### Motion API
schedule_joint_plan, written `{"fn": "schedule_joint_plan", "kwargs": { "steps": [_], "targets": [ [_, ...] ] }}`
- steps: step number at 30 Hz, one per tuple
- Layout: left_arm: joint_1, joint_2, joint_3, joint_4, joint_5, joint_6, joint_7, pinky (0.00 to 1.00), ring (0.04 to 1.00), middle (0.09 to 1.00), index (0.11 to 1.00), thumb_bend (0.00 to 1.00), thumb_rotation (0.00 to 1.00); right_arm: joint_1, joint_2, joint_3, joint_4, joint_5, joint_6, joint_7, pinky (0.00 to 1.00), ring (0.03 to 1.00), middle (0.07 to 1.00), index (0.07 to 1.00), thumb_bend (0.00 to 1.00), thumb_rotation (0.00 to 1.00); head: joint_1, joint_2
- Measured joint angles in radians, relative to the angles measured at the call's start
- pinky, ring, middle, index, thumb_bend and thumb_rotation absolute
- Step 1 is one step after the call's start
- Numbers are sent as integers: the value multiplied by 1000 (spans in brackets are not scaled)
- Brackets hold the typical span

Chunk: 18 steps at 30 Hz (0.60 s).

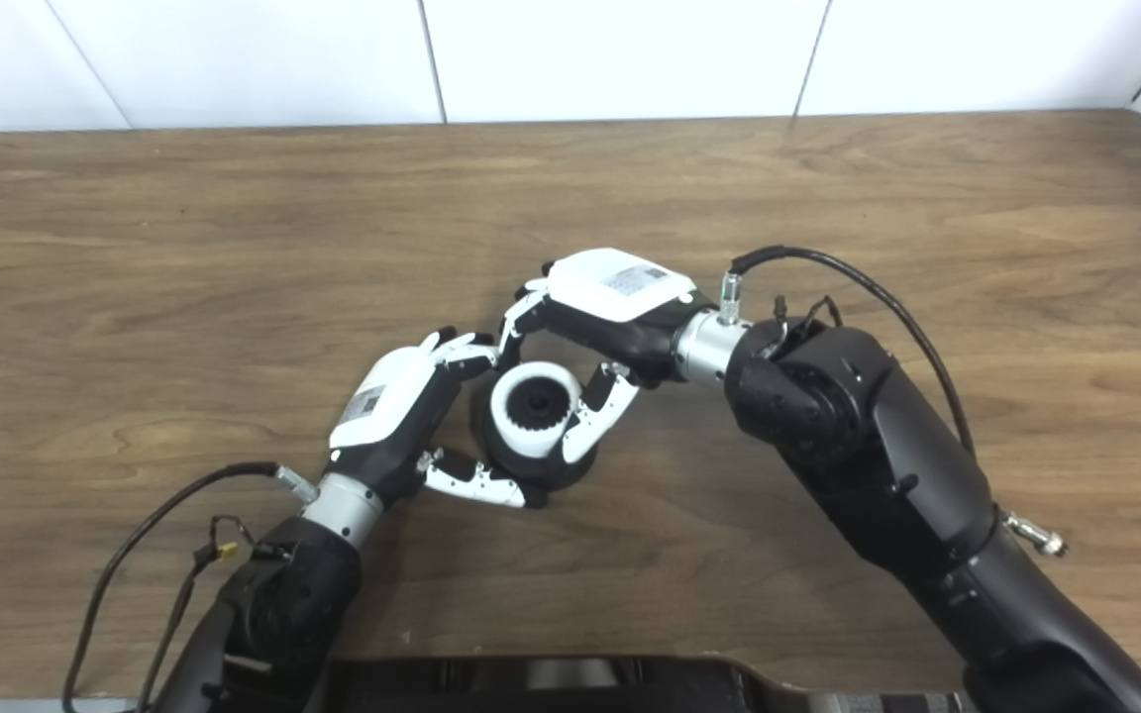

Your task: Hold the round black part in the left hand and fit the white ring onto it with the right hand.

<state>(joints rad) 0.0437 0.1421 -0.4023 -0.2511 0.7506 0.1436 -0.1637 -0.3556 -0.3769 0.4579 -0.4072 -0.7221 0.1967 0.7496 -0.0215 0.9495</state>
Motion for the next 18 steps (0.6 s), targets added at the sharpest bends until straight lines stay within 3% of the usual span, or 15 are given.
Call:
{"fn": "schedule_joint_plan", "kwargs": {
  "steps": [18],
  "targets": [
    [-2,5,0,6,0,-9,8,1000,889,784,481,524,59,-109,-23,-99,-109,33,88,111,1000,952,877,733,1000,394,-5,-25]
  ]
}}
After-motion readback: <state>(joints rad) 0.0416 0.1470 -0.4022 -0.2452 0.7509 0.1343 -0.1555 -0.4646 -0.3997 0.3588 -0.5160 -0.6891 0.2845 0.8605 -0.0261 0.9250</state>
